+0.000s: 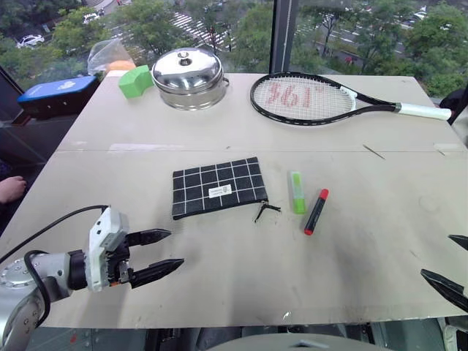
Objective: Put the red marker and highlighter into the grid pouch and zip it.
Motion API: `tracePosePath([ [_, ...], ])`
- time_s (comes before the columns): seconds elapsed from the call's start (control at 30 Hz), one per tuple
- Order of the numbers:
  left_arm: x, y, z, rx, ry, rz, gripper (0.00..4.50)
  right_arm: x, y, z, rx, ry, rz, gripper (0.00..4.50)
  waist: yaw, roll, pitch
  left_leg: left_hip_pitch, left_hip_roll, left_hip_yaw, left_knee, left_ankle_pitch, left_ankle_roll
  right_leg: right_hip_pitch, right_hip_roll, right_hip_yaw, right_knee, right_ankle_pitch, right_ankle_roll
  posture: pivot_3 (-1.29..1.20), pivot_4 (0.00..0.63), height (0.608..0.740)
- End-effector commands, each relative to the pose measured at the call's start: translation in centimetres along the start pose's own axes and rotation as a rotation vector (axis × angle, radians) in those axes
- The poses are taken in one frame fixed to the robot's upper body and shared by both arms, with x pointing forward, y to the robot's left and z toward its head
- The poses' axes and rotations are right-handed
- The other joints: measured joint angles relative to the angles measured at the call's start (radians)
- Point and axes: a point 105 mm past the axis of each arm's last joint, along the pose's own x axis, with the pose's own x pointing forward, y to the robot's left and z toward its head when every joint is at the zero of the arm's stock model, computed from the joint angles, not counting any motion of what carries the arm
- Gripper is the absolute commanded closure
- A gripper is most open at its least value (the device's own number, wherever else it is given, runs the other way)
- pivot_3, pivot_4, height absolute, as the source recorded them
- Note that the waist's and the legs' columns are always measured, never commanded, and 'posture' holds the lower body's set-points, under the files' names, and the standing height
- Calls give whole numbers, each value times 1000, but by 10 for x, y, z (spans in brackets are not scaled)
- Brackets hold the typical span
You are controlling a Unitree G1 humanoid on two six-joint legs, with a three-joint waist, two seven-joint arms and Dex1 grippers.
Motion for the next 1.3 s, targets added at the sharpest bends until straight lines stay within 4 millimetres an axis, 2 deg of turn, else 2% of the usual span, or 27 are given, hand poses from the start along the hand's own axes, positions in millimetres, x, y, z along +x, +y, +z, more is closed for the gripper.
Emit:
tracePosePath([
  [0.03, 6, 8, 18, -3, -103, 61, 56, 10, 3, 9, -49, -50, -5, 0, 1, 0, 0, 0, 0, 0, 0, 0, 0, 0, 0, 0, 0, 0, 0, 0, 150, 740],
  [0.1, 15, 27, 35, -88, -238, 200, 56, 34, 15, 26, -59, -162, 32, 0, 4, 0, 0, 0, 0, 0, 0, 0, 0, 1, 0, 0, -1, 0, 0, 0, 150, 740],
  [0.23, 14, 48, 46, -118, -270, 334, 56, 53, 27, 47, -65, -259, 78, 0, 3, -3, 0, 1, 0, 0, 3, 0, 1, 1, -1, 1, 4, 1, -1, 0, 150, 740],
  [0.3, 6, 57, 46, 83, -190, 386, 56, 60, 38, 56, -81, -284, 133, 0, 1, -4, 0, 3, 0, 0, 3, 0, 0, 2, 1, 1, 4, 1, -1, 0, 150, 740],
  [0.4, -7, 67, 33, 453, -21, 359, 56, 65, 59, 64, -95, -300, 250, 0, 1, -4, -1, 3, -1, 1, 1, 0, 0, 2, 8, 2, 4, 4, -6, 0, 150, 740],
  [0.57, -11, 76, 14, 769, 106, 267, 56, 70, 70, 71, -92, -327, 298, 0, 5, -4, -1, 3, 0, 3, 0, 0, 0, 0, 3, 3, 3, 2, -9, 0, 150, 740],
  [0.73, 1, 85, -4, 971, 172, 209, 56, 72, 74, 73, -87, -334, 302, 0, 6, -6, -2, 3, 0, 5, 1, 0, 1, 0, -1, 2, 2, 2, -8, 0, 150, 740],
  [0.93, 21, 103, -2, 1143, 184, 216, 56, 73, 74, 75, -83, -348, 272, 0, 9, -3, -3, 6, 0, 5, 1, 0, 2, 2, -1, 1, 5, 3, -8, 0, 150, 740],
  [1.03, 40, 109, 2, 1188, 170, 182, 56, 73, 73, 77, -80, -355, 254, 0, 18, 1, -4, 10, 0, 5, 1, 0, 2, 7, 0, -2, 6, 1, -4, 0, 150, 740],
  [1.23, 79, 106, 4, 1210, 116, 85, 56, 74, 73, 79, -79, -360, 225, 0, 34, 8, -10, 12, 0, 10, 2, 0, 2, 8, 1, -3, 7, 2, -1, 0, 150, 740],
  [1.27, 84, 105, 3, 1202, 114, 69, 437, 74, 73, 79, -78, -360, 222, 0, 34, 8, -10, 12, 0, 11, 2, 0, 3, 8, 0, -3, 7, 2, 0, 0, 150, 740],
  [1.3, 88, 103, 2, 1195, 109, 53, 565, 73, 74, 79, -75, -360, 216, 0, 34, 7, -10, 11, 0, 11, 2, 0, 3, 8, 0, -3, 7, 2, 1, 0, 150, 740],
])
